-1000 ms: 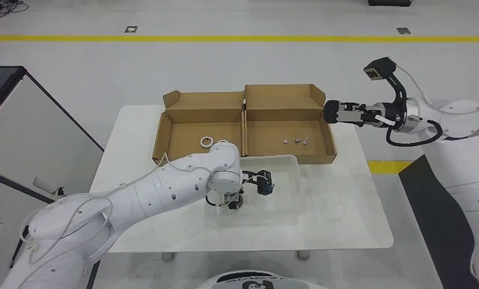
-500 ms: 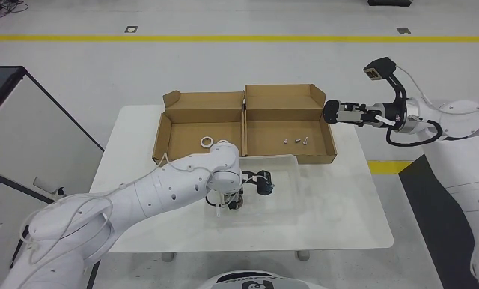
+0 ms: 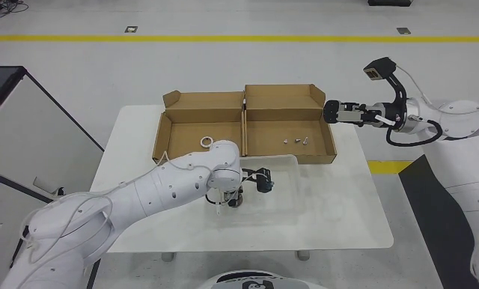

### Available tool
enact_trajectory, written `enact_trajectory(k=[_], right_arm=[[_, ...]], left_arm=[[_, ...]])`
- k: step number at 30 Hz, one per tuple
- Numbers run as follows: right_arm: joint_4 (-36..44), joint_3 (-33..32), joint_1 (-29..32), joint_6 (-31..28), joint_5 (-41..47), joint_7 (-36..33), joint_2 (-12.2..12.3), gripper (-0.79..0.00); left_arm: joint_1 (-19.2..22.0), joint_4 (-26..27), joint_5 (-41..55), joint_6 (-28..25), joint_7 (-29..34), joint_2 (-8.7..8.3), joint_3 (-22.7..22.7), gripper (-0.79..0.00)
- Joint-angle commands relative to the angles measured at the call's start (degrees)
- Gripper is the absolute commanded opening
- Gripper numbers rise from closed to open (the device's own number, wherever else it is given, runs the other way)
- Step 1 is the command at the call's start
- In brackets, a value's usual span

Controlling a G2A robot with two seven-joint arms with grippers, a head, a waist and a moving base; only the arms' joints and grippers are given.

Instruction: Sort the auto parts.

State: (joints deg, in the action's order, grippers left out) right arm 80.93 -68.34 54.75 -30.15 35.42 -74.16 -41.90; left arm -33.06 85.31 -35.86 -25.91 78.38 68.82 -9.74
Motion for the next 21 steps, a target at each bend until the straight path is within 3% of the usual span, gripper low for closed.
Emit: enact_trajectory(k=[1,16,21], right_arm=[[0.0,0.0,0.0,0.0,0.0,0.0,0.0,0.0],[0.0,0.0,0.0,0.0,0.0,0.0,0.0,0.0],[0.0,0.0,0.0,0.0,0.0,0.0,0.0,0.0]], left_arm=[[1.1,1.0,0.7,0.4,0.3,-0.26,0.0,-0.785],[12.9,15.1,10.9,4.3,4.3,-5.65,-1.9,-0.785],[13.1,15.4,11.2,4.2,4.2,-5.74,-1.9,-0.785]])
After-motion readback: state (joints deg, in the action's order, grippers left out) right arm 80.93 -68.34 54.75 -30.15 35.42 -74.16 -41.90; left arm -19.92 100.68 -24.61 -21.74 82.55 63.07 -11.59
